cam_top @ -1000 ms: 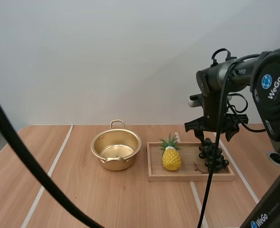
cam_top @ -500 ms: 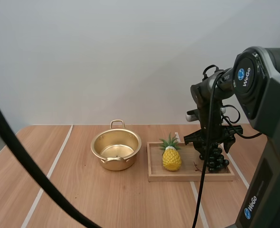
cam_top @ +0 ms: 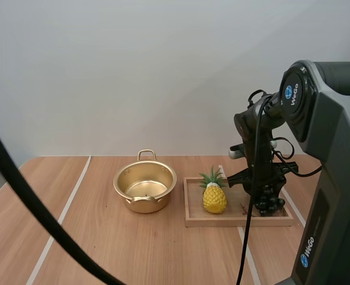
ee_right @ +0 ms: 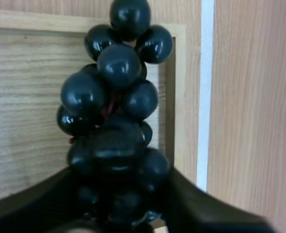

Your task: Open the pot, put the grape inside, and close it

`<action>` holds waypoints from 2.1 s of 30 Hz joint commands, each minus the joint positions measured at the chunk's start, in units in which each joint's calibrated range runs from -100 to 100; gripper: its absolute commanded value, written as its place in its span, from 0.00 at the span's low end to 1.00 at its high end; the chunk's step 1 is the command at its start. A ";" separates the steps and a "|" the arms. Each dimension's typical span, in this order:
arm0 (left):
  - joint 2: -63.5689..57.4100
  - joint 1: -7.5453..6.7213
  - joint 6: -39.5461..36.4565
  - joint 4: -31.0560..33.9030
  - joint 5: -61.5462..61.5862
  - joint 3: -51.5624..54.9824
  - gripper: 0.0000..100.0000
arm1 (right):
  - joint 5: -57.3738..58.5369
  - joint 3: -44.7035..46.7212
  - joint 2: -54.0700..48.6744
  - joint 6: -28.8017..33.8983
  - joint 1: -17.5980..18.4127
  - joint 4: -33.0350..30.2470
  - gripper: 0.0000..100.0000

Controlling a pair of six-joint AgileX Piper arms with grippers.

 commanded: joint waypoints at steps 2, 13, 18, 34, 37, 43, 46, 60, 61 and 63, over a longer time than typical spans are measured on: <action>-0.09 0.03 -0.43 0.13 -0.76 -0.40 0.00 | 4.18 0.19 0.45 1.21 -0.02 -0.67 0.00; -0.09 0.03 -0.43 0.13 -0.10 -0.40 0.00 | 5.49 -0.48 -6.92 0.57 -0.02 -0.67 0.00; -0.09 0.03 -0.43 0.13 -0.10 -0.40 0.00 | 6.23 -2.72 -12.86 0.40 -0.02 -0.67 0.00; -0.09 0.03 -0.43 0.13 3.57 -0.40 0.00 | 4.12 -13.39 -24.29 -14.95 -0.02 12.28 0.00; -0.09 0.03 -0.43 0.13 4.24 -0.40 0.00 | 4.59 -15.09 -25.66 -18.49 -0.02 18.71 0.00; -0.09 0.03 -0.43 0.51 4.80 -0.40 0.00 | 8.57 -19.45 -26.29 -28.70 -0.02 33.78 0.00; -0.09 0.03 -0.43 0.74 5.04 -0.40 0.00 | 11.81 -20.71 -26.29 -34.48 -0.02 40.94 0.00; -0.09 0.03 -0.43 1.21 6.12 -0.40 0.00 | 17.11 -21.36 -26.29 -56.52 1.14 61.30 0.00; -0.09 0.03 -0.43 1.21 6.12 -0.40 0.00 | 17.11 -21.36 -26.29 -57.23 1.83 61.67 0.00; -0.09 0.03 -0.43 1.30 6.12 -0.40 0.00 | 17.11 -21.36 -26.17 -58.29 3.46 61.68 0.00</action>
